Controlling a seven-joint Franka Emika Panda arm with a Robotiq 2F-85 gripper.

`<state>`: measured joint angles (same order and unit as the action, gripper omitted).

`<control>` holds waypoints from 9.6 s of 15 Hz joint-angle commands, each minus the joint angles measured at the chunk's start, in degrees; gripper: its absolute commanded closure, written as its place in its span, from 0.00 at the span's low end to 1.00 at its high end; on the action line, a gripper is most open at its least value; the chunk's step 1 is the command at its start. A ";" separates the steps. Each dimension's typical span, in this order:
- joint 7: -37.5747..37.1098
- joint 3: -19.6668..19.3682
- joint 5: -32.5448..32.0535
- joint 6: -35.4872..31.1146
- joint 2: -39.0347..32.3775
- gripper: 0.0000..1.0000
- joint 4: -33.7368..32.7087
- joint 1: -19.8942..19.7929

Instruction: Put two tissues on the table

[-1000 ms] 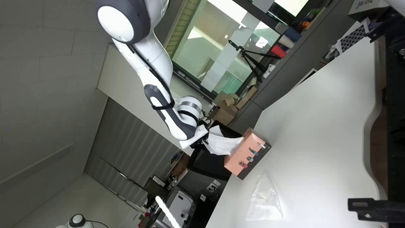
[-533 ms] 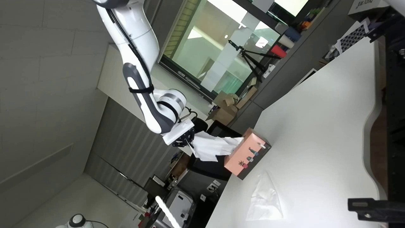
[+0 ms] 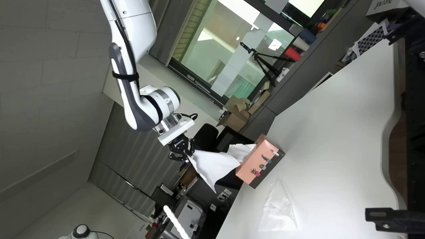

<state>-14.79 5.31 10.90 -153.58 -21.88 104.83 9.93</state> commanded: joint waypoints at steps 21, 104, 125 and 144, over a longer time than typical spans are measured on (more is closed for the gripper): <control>12.08 -0.66 -4.70 48.72 -21.02 1.00 -18.43 -2.98; 63.87 -0.98 -24.75 14.95 -25.22 0.00 -31.47 -12.51; 76.86 1.25 -19.66 17.56 -34.01 0.33 -40.01 -12.40; 73.89 -0.22 -19.25 24.47 -27.25 1.00 -42.24 -11.72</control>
<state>60.61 5.42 -8.95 -130.86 -52.46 62.33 -2.08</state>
